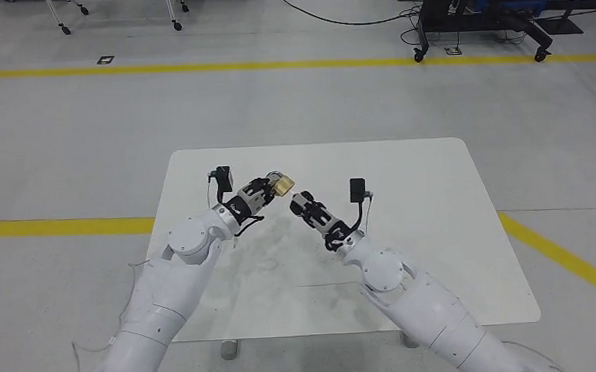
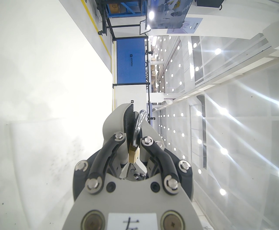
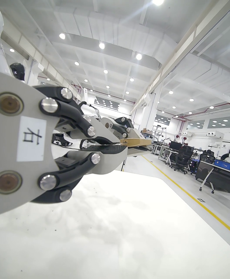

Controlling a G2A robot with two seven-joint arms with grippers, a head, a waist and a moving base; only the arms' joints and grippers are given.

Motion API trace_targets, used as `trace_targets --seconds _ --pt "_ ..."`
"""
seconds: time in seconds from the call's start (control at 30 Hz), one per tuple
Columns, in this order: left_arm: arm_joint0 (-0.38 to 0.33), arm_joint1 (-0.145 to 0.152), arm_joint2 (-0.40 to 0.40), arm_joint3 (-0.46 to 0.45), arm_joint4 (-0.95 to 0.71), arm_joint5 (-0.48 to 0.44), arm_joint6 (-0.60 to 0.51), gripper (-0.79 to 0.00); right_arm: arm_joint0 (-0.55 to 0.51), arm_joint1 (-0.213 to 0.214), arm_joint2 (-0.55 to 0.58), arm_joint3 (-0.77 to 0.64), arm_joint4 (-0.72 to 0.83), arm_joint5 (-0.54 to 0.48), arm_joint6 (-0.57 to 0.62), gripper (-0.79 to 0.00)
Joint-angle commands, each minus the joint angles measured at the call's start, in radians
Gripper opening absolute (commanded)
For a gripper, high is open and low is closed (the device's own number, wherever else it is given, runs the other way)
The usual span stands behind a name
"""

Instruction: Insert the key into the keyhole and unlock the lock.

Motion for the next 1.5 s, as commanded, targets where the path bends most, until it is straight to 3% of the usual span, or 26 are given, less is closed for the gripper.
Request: trace_targets --seconds 0.0,0.33,0.37,0.4,0.43,1.13,1.27,1.47 --pt "-0.001 -0.001 -0.001 0.001 0.001 0.001 0.0 -0.785 0.0 -0.005 -0.002 0.001 -0.01 0.002 -0.002 -0.785" --pt "0.001 -0.005 0.0 -0.003 0.018 0.003 -0.009 -0.785 0.002 -0.027 0.0 0.009 -0.012 0.003 0.01 -0.785" --pt "0.0 -0.005 0.001 -0.002 0.022 0.004 -0.015 -0.785 0.002 -0.03 0.004 0.011 0.022 -0.008 0.031 -0.545" --pt "-0.001 -0.005 0.001 -0.001 0.023 0.005 -0.018 -0.785 0.007 -0.031 0.012 0.018 0.026 -0.018 0.034 -0.077" --pt "-0.001 -0.005 0.0 0.001 0.021 0.008 -0.021 -0.785 0.008 -0.032 0.018 0.023 0.019 -0.031 0.027 0.0" --pt "-0.006 -0.013 -0.03 0.032 -0.069 0.043 -0.071 -0.785 0.006 -0.033 0.02 0.025 0.023 -0.039 0.026 0.0" --pt "-0.019 -0.018 -0.033 0.061 -0.144 0.104 -0.123 -0.785 -0.009 -0.031 0.042 -0.014 0.049 -0.066 0.032 0.0" --pt "-0.072 -0.027 -0.003 0.155 -0.197 0.304 -0.201 -0.785 -0.148 0.003 0.185 -0.205 0.047 -0.216 0.057 0.0"
